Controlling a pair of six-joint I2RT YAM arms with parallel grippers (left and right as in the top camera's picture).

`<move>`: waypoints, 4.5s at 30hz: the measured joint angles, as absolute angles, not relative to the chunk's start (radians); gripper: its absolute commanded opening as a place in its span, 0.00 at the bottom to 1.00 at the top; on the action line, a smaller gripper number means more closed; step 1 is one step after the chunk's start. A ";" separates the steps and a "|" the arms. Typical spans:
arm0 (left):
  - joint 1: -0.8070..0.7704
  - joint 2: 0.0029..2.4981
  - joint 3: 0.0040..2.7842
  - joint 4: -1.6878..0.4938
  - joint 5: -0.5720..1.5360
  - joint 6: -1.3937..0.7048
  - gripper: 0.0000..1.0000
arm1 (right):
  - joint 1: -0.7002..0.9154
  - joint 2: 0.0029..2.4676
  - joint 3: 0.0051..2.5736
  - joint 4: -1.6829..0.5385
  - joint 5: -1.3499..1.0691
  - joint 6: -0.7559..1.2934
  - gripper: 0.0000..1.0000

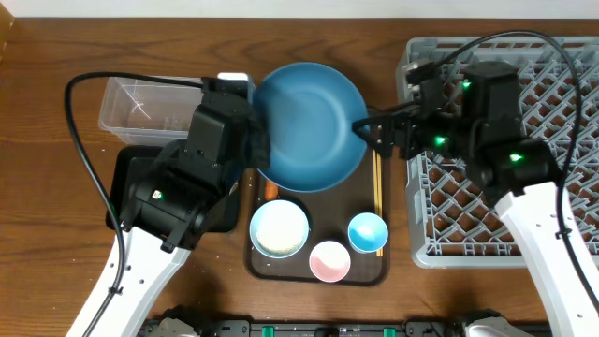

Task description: Sort waste into correct bins and load items into the dishwasher rack

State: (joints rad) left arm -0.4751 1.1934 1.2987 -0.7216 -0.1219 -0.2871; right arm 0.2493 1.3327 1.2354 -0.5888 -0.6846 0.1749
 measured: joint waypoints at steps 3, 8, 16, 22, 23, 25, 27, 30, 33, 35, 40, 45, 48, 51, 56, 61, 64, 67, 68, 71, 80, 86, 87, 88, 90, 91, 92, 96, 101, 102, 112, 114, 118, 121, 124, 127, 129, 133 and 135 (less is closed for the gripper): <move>-0.475 1.193 1.299 -0.693 -0.057 -0.287 0.06 | 0.286 1.335 1.235 -0.590 -0.667 0.175 0.41; -0.469 1.193 1.299 -0.661 0.004 -0.281 0.12 | 0.301 1.361 1.235 -0.581 -0.577 0.193 0.01; -0.476 1.190 1.299 -0.630 0.075 -0.283 0.98 | 0.286 1.354 1.235 -0.624 -0.366 0.187 0.01; -0.475 1.146 1.299 -0.627 0.080 -0.284 0.98 | 0.134 1.258 1.235 -0.676 0.075 0.207 0.01; -0.476 1.134 1.299 -0.625 0.080 -0.284 0.98 | 0.102 1.245 1.235 -0.683 0.161 0.212 0.01; -0.475 1.114 1.299 -0.624 0.080 -0.284 0.98 | 0.049 1.232 1.235 -0.690 0.331 0.220 0.01; -0.475 1.104 1.299 -0.623 0.080 -0.284 0.98 | 0.005 1.231 1.235 -0.689 0.498 0.224 0.01; -0.476 1.106 1.299 -0.624 0.080 -0.284 0.98 | -0.046 1.245 1.235 -0.673 0.727 0.228 0.01; -0.475 1.111 1.299 -0.623 0.080 -0.284 0.98 | -0.081 1.268 1.235 -0.634 0.891 0.224 0.01; -0.475 1.114 1.299 -0.624 0.080 -0.284 0.98 | -0.102 1.295 1.235 -0.599 0.982 0.201 0.01; -0.475 1.117 1.299 -0.627 0.080 -0.284 0.98 | -0.163 1.394 1.235 -0.444 1.095 0.031 0.01; -0.475 1.118 1.299 -0.627 0.080 -0.284 0.98 | -0.214 1.522 1.235 -0.190 1.131 -0.253 0.01; -0.475 1.118 1.299 -0.627 0.080 -0.284 0.98 | -0.215 1.598 1.235 -0.070 1.134 -0.455 0.01; -0.475 1.118 1.299 -0.627 0.080 -0.284 0.98 | -0.209 1.658 1.235 -0.029 1.133 -0.588 0.01; -0.475 1.118 1.299 -0.628 0.080 -0.284 0.98 | -0.171 1.705 1.236 -0.018 1.130 -0.691 0.01; -0.475 1.118 1.299 -0.627 0.080 -0.284 0.98 | -0.145 1.728 1.236 -0.018 1.135 -0.730 0.29; -0.475 1.118 1.299 -0.628 0.080 -0.284 0.98 | -0.121 1.728 1.236 -0.020 1.135 -0.749 0.56; -0.475 1.118 1.299 -0.628 0.080 -0.284 0.98 | -0.101 1.728 1.237 -0.026 1.134 -0.757 0.99; -0.475 1.118 1.299 -0.628 0.080 -0.284 0.98 | -0.097 1.728 1.237 -0.030 1.135 -0.758 0.99; -0.475 1.118 1.299 -0.630 0.080 -0.284 0.98 | -0.093 1.728 1.237 -0.037 1.135 -0.765 0.99; -0.475 1.119 1.299 -0.643 0.080 -0.284 0.98 | -0.062 1.728 1.237 -0.037 1.140 -0.723 0.99; -0.475 1.119 1.299 -0.644 0.080 -0.284 0.98 | -0.007 1.728 1.237 -0.071 1.119 -0.661 0.99; -0.475 1.119 1.299 -0.645 0.080 -0.284 0.98 | 0.002 1.728 1.237 -0.081 1.110 -0.649 0.99; -0.475 1.119 1.299 -0.645 0.080 -0.284 0.98 | 0.015 1.728 1.237 -0.089 1.100 -0.636 0.99; -0.475 1.119 1.299 -0.645 0.080 -0.284 0.98 | 0.038 1.728 1.237 -0.110 1.080 -0.605 0.99; -0.475 1.119 1.299 -0.645 0.080 -0.284 0.98 | 0.049 1.728 1.237 -0.121 1.068 -0.588 0.99; -0.475 1.119 1.299 -0.645 0.080 -0.284 0.98 | 0.063 1.728 1.237 -0.135 1.056 -0.569 0.99; -0.475 1.119 1.299 -0.646 0.080 -0.280 0.98 | 0.096 1.724 1.237 -0.203 1.007 -0.503 0.99; -0.475 1.119 1.299 -0.648 0.076 -0.237 0.98 | 0.133 1.671 1.238 -0.410 0.818 -0.372 0.99; -0.475 1.119 1.299 -0.648 0.068 -0.231 0.98 | 0.140 1.650 1.237 -0.457 0.753 -0.337 0.99; -0.475 1.120 1.299 -0.655 0.007 -0.205 0.98 | 0.158 1.462 1.243 -0.671 -0.091 -0.008 0.91; -0.475 1.127 1.299 -0.680 0.001 -0.201 0.98 | 0.162 1.465 1.243 -0.722 -0.184 0.023 0.89; -0.475 1.171 1.299 -0.773 0.001 -0.193 0.98 | 0.164 1.469 1.243 -0.816 -0.287 0.065 0.87; -0.475 1.226 1.299 -0.838 0.021 -0.186 1.00 | 0.164 1.470 1.243 -0.840 -0.322 0.078 0.83; -0.475 1.281 1.299 -0.882 0.054 -0.180 0.86 | 0.170 1.470 1.243 -0.839 -0.339 0.091 0.82; -0.478 1.340 1.299 -0.980 0.085 -0.159 0.76 | 0.181 1.470 1.243 -0.828 -0.348 0.096 0.82; -0.480 1.387 1.299 -1.070 0.100 -0.145 0.69 | 0.185 1.470 1.243 -0.825 -0.353 0.096 0.82; -0.482 1.468 1.287 -1.165 0.118 -0.134 0.64 | 0.186 1.470 1.243 -0.818 -0.354 0.099 0.84; -0.482 1.504 1.270 -1.181 0.142 -0.133 0.64 | 0.186 1.470 1.243 -0.812 -0.356 0.099 0.84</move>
State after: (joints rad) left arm -0.4816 1.5040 1.2697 -1.1809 0.1417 -0.1333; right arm 0.1860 1.4700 1.2427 -0.8124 -0.3561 0.0994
